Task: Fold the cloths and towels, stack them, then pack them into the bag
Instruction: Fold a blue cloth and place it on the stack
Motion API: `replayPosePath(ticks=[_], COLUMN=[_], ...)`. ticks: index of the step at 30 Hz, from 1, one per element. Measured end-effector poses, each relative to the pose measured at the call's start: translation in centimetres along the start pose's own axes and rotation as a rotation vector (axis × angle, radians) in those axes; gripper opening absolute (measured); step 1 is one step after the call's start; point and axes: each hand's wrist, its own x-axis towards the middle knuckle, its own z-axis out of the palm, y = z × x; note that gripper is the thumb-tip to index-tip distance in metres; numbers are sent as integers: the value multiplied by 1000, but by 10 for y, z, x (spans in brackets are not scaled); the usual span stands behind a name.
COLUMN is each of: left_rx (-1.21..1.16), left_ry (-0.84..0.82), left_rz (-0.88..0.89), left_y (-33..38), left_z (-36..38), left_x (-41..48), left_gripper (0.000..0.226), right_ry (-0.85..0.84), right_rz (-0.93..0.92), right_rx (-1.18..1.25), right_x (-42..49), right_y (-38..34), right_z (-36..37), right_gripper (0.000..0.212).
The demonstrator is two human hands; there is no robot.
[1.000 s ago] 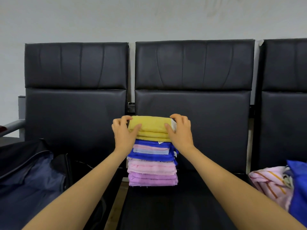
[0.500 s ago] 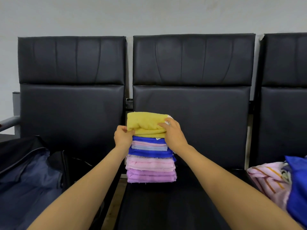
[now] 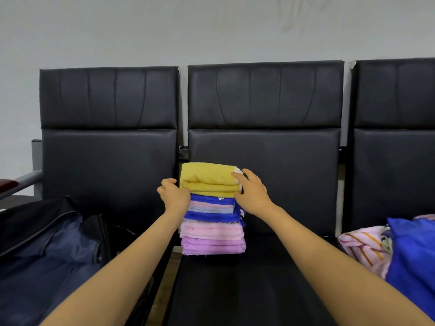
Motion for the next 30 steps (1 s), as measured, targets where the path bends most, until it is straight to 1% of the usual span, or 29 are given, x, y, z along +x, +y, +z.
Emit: replayPosePath(ticks=[2, 3, 7, 10, 14, 18, 19, 21, 23, 24, 26, 28, 30], left_rx=[-5, -13, -50, -34, 3, 29, 45, 62, 106, 140, 212, 288, 347], left_ry=[-9, -44, -291, -448, -701, -913, -947, -1020, -1097, -1126, -1165, -1193, -1204], left_rz=[45, 54, 42, 20, -10, -8, -5, -10, 16, 47, 106, 175, 225], left_y=[11, 15, 25, 28, 27, 23, 22, 16, 8, 4, -4, -12, -21], left_z=[5, 10, 53, 95, 156, 220, 234, 263, 286, 294, 308, 317, 321], left_x=[-23, -38, -108, -155, -220, -285, -298, -322, -342, -351, -362, -368, -372], left_gripper=[28, 28, 24, 24, 17, 15, 14, 18, 21, 23, 35, 42, 45], right_ry=[37, 64, 145, 211, 271, 336, 331, 289, 184, 124, 57, 39, 27], right_rz=[22, 31, 130, 226, 394, 568, 623, 740, 806, 802, 737, 652, 609], right_rx=[69, 109, 231, 224, 224, 130, 99, 47, -3, -34, -99, -133, -161], right_x=[-15, -26, -81, -125, -192, -249, -260, -279, -295, -302, -312, -320, -325], right_y=[6, 10, 39, 76, 135, 207, 225, 256, 277, 283, 292, 298, 302], right_z=[-16, -26, -66, -91, -125, -151, -156, -163, -164, -162, -155, -151, -147], right_gripper=[53, 50, 43, 37, 31, 30, 32, 42, 56, 60, 59, 52, 44])
